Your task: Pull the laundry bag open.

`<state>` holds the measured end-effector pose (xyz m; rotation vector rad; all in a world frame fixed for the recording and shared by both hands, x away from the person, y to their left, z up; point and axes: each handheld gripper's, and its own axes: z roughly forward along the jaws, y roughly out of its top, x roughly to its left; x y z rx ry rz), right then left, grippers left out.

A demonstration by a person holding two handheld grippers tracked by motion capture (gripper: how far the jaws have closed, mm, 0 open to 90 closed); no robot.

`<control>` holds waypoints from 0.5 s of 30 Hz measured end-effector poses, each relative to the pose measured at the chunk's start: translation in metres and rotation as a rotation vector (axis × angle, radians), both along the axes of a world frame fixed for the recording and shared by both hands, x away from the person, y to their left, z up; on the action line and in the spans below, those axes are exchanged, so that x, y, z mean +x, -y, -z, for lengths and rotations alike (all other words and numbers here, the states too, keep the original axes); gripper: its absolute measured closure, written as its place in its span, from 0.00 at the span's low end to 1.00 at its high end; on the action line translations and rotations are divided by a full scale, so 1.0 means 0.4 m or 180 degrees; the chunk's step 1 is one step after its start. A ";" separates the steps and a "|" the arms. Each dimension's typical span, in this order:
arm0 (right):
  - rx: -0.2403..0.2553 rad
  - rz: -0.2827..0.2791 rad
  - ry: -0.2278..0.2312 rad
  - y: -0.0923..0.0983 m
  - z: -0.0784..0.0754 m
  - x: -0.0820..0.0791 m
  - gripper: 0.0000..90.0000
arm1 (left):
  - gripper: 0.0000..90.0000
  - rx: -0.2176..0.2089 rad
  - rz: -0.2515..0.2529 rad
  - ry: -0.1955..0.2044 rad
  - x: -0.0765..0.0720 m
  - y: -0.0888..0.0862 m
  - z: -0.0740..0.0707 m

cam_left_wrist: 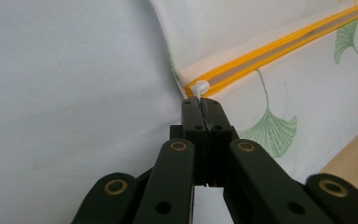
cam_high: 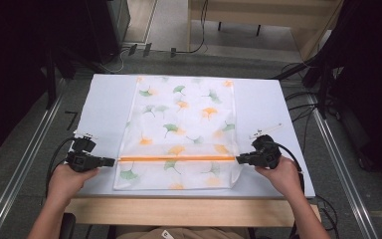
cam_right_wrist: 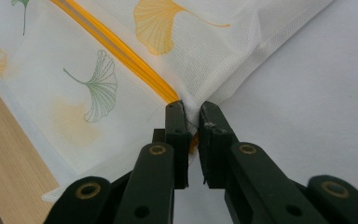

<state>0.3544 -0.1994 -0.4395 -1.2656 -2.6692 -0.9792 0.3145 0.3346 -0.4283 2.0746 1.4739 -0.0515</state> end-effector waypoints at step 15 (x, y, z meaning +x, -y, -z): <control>0.0025 0.0140 0.0001 0.021 0.005 0.009 0.88 | 1.00 -0.0118 0.0068 0.0048 -0.003 0.015 0.002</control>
